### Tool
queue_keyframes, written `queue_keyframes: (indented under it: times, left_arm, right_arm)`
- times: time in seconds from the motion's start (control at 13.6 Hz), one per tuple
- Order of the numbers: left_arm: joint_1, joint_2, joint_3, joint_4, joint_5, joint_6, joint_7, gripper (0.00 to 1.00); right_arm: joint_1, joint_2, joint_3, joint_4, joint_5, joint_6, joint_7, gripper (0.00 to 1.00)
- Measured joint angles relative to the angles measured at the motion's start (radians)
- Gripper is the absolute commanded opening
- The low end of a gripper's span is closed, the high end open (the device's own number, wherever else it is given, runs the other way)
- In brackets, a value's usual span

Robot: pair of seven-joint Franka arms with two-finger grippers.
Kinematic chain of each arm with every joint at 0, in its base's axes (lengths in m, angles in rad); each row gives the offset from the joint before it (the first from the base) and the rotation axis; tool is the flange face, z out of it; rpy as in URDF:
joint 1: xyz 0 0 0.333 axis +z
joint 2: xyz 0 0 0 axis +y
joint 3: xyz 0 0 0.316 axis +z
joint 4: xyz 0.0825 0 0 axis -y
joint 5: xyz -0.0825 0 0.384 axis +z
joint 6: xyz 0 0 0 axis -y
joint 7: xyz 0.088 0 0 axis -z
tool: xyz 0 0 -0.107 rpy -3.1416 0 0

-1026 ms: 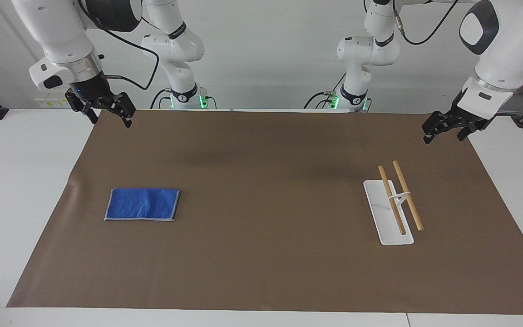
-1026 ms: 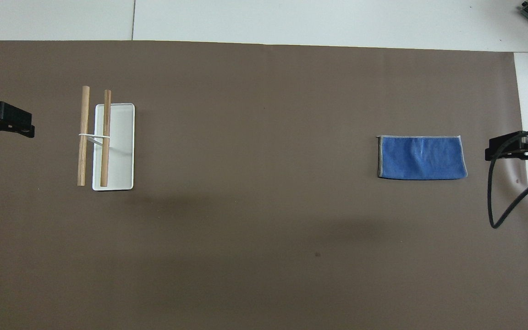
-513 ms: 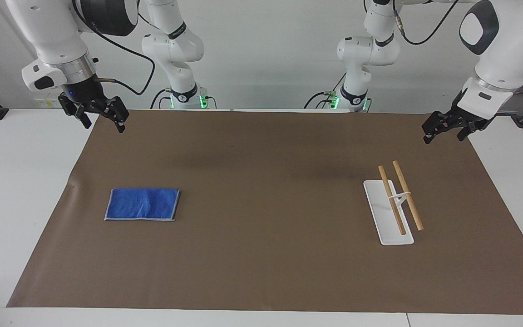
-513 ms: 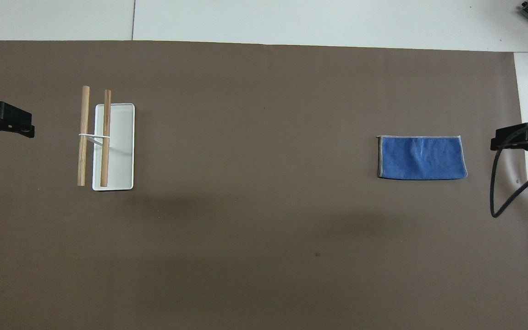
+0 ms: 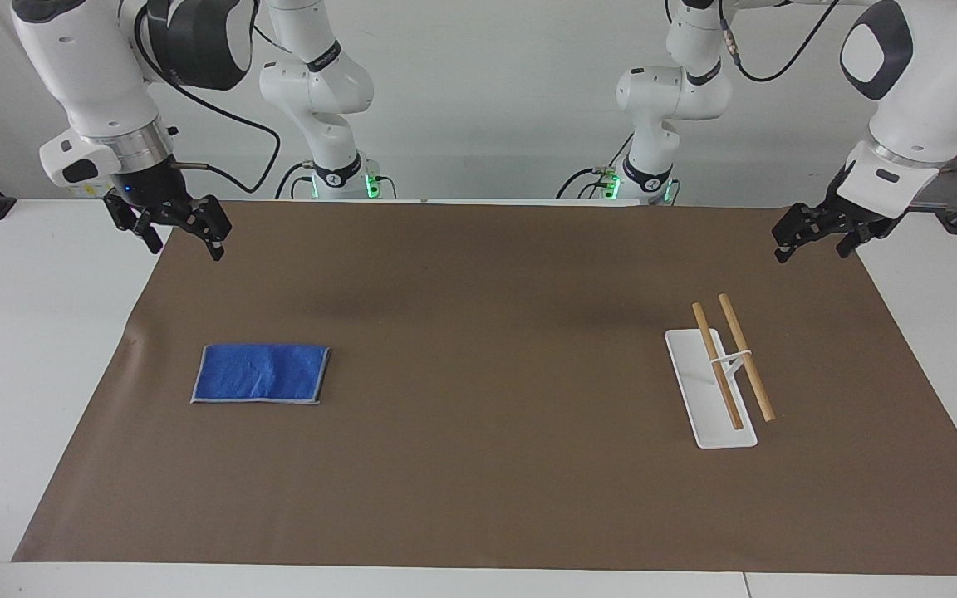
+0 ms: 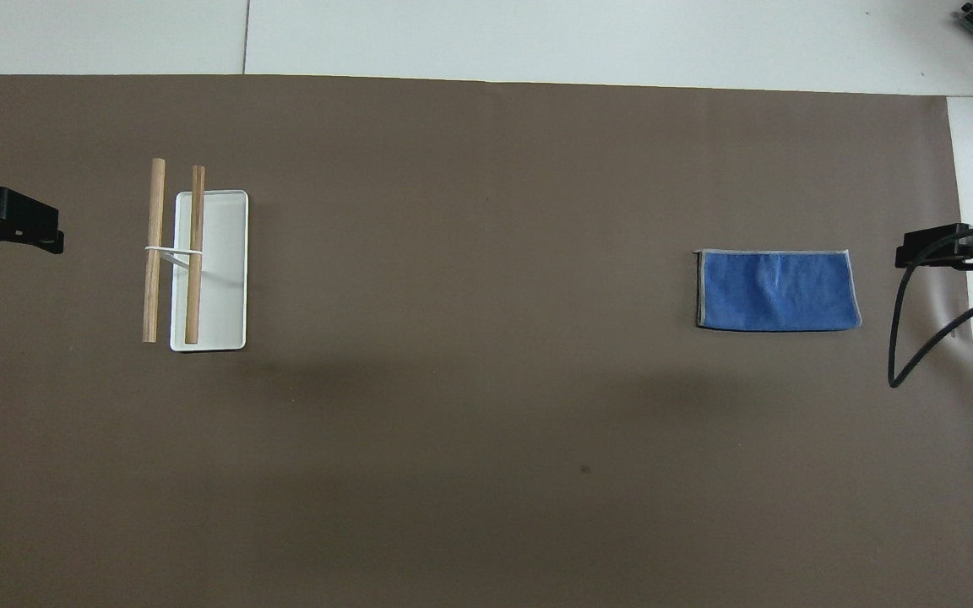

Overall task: Right arm passes towel to left arm to hang
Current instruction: 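Reach the right gripper down onto the blue towel's edge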

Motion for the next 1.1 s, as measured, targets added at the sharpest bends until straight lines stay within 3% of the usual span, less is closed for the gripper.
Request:
queue_keyframes:
  times: [0.37,1.1]
  left_arm:
    - [0.000,0.000,0.000,0.000,0.000,0.000,0.000,1.00]
    - [0.000,0.000,0.000,0.000,0.000,-0.001,0.000,1.00]
  right_arm:
    - [-0.013,0.024,0.000,-0.126,0.000,0.161,0.000,1.00]
    - [-0.059,0.196,-0.001,-0.277,0.000,0.491,-0.037,1.00]
